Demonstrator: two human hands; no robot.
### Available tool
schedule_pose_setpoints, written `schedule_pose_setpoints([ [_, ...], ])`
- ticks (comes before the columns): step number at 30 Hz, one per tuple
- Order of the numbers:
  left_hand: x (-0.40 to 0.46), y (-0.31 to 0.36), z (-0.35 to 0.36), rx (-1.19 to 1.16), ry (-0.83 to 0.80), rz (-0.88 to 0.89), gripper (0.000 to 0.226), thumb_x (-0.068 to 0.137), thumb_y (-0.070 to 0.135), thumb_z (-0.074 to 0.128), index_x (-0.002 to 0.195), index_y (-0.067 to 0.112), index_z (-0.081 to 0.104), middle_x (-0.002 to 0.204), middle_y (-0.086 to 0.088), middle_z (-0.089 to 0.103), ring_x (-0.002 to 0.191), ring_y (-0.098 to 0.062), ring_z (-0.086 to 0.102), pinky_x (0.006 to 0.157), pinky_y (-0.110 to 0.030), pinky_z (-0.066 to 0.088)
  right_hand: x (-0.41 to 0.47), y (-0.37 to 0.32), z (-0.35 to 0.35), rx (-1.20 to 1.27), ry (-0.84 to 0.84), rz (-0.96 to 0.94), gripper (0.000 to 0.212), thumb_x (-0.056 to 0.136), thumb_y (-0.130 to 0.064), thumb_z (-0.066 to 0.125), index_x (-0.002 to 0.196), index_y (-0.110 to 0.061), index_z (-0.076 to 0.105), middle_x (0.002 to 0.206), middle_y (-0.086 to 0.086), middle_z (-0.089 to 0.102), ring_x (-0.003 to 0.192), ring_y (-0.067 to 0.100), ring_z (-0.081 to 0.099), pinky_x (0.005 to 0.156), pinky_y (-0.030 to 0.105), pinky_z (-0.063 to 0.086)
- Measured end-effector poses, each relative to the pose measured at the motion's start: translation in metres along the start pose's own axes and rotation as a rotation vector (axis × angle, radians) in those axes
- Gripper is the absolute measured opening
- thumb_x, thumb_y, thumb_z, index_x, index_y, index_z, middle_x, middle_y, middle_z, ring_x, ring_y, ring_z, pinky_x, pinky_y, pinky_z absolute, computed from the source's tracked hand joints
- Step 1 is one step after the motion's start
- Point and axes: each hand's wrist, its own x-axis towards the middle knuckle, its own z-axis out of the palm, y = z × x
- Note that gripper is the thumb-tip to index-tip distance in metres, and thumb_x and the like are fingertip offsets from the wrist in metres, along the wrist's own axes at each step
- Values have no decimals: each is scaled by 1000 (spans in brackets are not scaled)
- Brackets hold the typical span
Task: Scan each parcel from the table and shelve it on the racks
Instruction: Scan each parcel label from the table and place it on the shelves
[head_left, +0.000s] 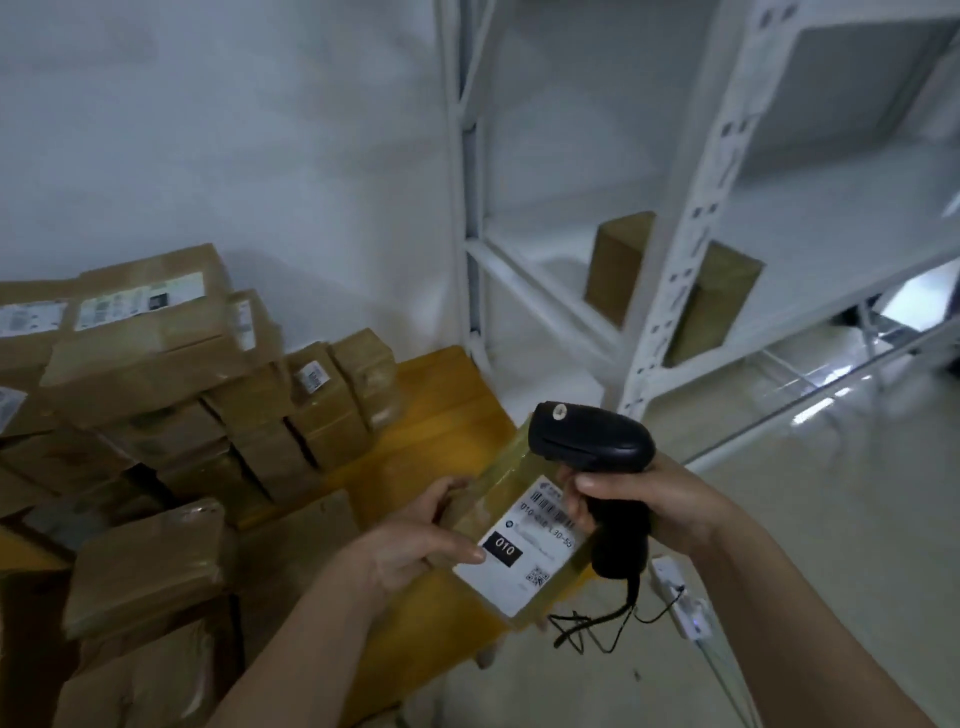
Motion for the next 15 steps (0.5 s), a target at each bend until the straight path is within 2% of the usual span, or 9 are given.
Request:
schedule_pose_setpoints([
  [3,27,24,59,63,-69,-24,93,55,-3,85,133,28,45,134,-14,55,120,-35,58,97,-55,49,-39,-12,-52,-10,47,-27,10,75,-10,72,84,-6,74,77,17,67,67,24,64,66,31,55],
  [6,54,44,125,131,-87,-7,93,59,1,86,137,28,42,136,-11,51,120,-32,57,97,-55,49,-79,-22,-108,-7,121,-57,15,75,-12,72,86,-3,74,80,21,68,70,27,65,67,32,55],
  [8,70,55,169,152,-50,34,85,65,1,86,134,28,46,131,-6,54,115,-29,60,92,-52,53,-100,-29,-144,-22,185,-70,24,73,-16,76,91,-1,74,91,23,71,80,31,70,73,34,57],
  [11,90,72,234,164,58,138,67,71,3,81,125,29,52,117,0,60,99,-22,67,72,-38,60,-121,-39,-193,-52,239,-136,37,75,-17,75,103,6,69,108,26,69,102,38,67,88,38,54],
  [13,100,86,273,162,148,210,60,72,8,79,120,31,52,107,2,63,90,-18,70,66,-33,60,-131,-48,-220,-44,305,-198,37,77,-14,74,110,3,67,112,25,69,107,39,65,92,40,53],
  [15,110,101,303,106,247,302,58,74,10,77,118,35,49,101,8,63,85,-10,68,62,-27,60,-135,-57,-241,-8,373,-248,47,75,-13,76,120,-3,64,116,22,68,112,38,63,95,45,51],
])
